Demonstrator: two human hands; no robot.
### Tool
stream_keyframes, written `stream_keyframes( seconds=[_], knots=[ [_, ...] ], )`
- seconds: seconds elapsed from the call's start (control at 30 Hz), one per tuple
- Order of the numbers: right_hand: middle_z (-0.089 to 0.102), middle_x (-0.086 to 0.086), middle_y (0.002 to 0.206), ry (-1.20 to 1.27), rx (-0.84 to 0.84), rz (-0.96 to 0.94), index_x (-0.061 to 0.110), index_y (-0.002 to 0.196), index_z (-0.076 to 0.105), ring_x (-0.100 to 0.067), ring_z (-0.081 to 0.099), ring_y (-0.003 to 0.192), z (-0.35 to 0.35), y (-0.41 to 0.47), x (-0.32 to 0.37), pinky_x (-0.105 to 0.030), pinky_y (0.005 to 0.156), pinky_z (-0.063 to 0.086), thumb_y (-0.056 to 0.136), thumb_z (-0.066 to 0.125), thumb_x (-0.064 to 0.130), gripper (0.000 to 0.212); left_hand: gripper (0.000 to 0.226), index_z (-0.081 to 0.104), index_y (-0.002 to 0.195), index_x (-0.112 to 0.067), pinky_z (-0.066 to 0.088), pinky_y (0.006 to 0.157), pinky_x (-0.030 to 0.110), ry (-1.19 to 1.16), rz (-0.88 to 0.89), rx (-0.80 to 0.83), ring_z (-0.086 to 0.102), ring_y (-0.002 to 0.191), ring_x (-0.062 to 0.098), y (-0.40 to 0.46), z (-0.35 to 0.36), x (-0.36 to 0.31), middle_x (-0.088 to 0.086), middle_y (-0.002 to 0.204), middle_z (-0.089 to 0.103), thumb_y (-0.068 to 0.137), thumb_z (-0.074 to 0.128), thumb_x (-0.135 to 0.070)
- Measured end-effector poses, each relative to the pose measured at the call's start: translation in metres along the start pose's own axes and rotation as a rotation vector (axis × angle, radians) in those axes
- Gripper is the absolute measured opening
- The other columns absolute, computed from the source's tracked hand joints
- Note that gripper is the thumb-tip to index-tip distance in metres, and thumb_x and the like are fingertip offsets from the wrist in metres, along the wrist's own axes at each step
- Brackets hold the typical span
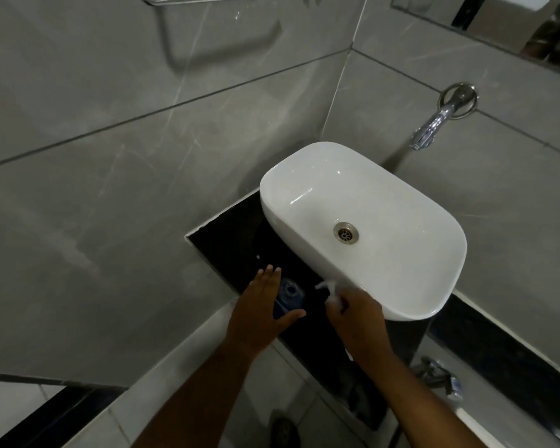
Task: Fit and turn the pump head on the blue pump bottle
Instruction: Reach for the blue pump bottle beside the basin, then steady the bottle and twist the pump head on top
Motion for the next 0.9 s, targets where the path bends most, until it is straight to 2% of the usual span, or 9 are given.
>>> stream_keyframes(
  seconds=[0.07, 0.17, 0.2, 0.3, 0.37, 0.47, 0.6, 0.77, 0.9],
  knots=[
    [0.054, 0.004, 0.053, 0.045, -0.18, -0.029, 0.016, 0.059, 0.056, -0.006, 0.045, 0.048, -0.024, -0.001, 0.017, -0.011, 0.052, 0.037, 0.087, 0.063, 0.02, 0.029, 0.103, 0.019, 0.148, -0.018, 0.029, 0.114, 0.043, 0.024, 0.014, 0.003, 0.017, 0.144, 0.021, 0.002, -0.001, 0.0, 0.007, 0.155, 0.028, 0.072, 0.042, -0.084],
    [0.066, 0.004, 0.068, 0.236, -0.308, 0.03, 0.019, 0.084, 0.072, -0.008, 0.059, 0.061, -0.048, 0.005, 0.036, 0.0, 0.058, 0.038, 0.084, 0.07, 0.027, 0.009, 0.102, 0.017, 0.148, -0.018, 0.021, 0.116, 0.04, 0.063, 0.043, 0.009, 0.012, 0.144, 0.021, 0.001, -0.001, 0.0, 0.009, 0.157, 0.023, 0.074, 0.038, -0.085],
    [0.068, 0.006, 0.072, 0.31, -0.317, 0.047, 0.019, 0.091, 0.072, -0.005, 0.061, 0.065, -0.053, 0.008, 0.043, 0.001, 0.059, 0.039, 0.083, 0.071, 0.028, 0.013, 0.102, 0.017, 0.148, -0.019, 0.019, 0.116, 0.039, 0.072, 0.047, 0.01, 0.011, 0.144, 0.021, 0.001, -0.001, 0.0, 0.008, 0.157, 0.022, 0.074, 0.037, -0.085],
    [0.064, 0.013, 0.067, 0.46, -0.311, -0.003, 0.023, 0.089, 0.069, 0.003, 0.058, 0.06, -0.058, 0.015, 0.064, -0.001, 0.055, 0.041, 0.083, 0.072, 0.023, 0.007, 0.101, 0.013, 0.149, -0.021, 0.014, 0.115, 0.036, 0.083, 0.04, 0.024, 0.008, 0.145, 0.02, 0.0, 0.0, 0.002, 0.007, 0.158, 0.018, 0.074, 0.036, -0.086],
    [0.065, 0.017, 0.069, 0.506, -0.313, -0.035, 0.034, 0.088, 0.065, 0.004, 0.06, 0.063, -0.057, 0.018, 0.075, -0.002, 0.058, 0.044, 0.083, 0.072, 0.019, 0.018, 0.102, 0.012, 0.149, -0.022, 0.012, 0.115, 0.034, 0.087, 0.036, 0.03, 0.007, 0.145, 0.02, 0.0, 0.001, 0.003, 0.006, 0.158, 0.017, 0.074, 0.035, -0.086],
    [0.065, 0.024, 0.089, 0.52, -0.292, -0.025, 0.028, 0.114, 0.062, 0.01, 0.064, 0.081, -0.046, 0.02, 0.082, -0.001, 0.071, 0.048, 0.083, 0.072, 0.019, 0.034, 0.103, 0.014, 0.149, -0.02, 0.011, 0.115, 0.034, 0.092, 0.04, 0.022, 0.008, 0.145, 0.02, 0.0, 0.001, 0.003, 0.007, 0.158, 0.019, 0.073, 0.033, -0.087],
    [0.071, 0.002, 0.104, 0.427, -0.248, -0.042, 0.02, 0.126, 0.056, -0.009, 0.068, 0.09, -0.028, 0.019, 0.081, -0.018, 0.085, 0.055, 0.084, 0.071, 0.021, 0.044, 0.104, 0.016, 0.149, -0.019, 0.011, 0.115, 0.034, 0.099, 0.051, 0.018, 0.007, 0.145, 0.02, 0.001, 0.001, 0.003, 0.008, 0.158, 0.019, 0.072, 0.031, -0.088],
    [0.068, 0.005, 0.1, 0.374, -0.152, -0.037, 0.022, 0.128, 0.053, 0.004, 0.063, 0.082, -0.013, 0.018, 0.069, 0.005, 0.073, 0.044, 0.081, 0.074, 0.016, 0.052, 0.103, 0.01, 0.149, -0.022, 0.002, 0.114, 0.032, 0.123, 0.05, 0.036, -0.007, 0.142, 0.014, 0.003, 0.002, 0.004, 0.005, 0.16, 0.009, 0.072, 0.03, -0.088],
    [0.067, 0.009, 0.101, 0.282, 0.016, -0.154, 0.021, 0.13, 0.05, 0.002, 0.065, 0.093, -0.002, 0.013, 0.064, -0.012, 0.087, 0.052, 0.081, 0.072, 0.011, 0.055, 0.105, 0.012, 0.149, -0.02, 0.005, 0.115, 0.035, 0.125, 0.047, 0.036, -0.003, 0.144, 0.018, 0.003, 0.001, 0.002, 0.007, 0.16, 0.01, 0.072, 0.027, -0.089]
  ],
)
Point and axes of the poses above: each hand's wrist, its own y-axis towards the middle knuckle, its own z-axis out of the palm, x = y × z, the point moved 4 cm from there along y, towards the middle knuckle
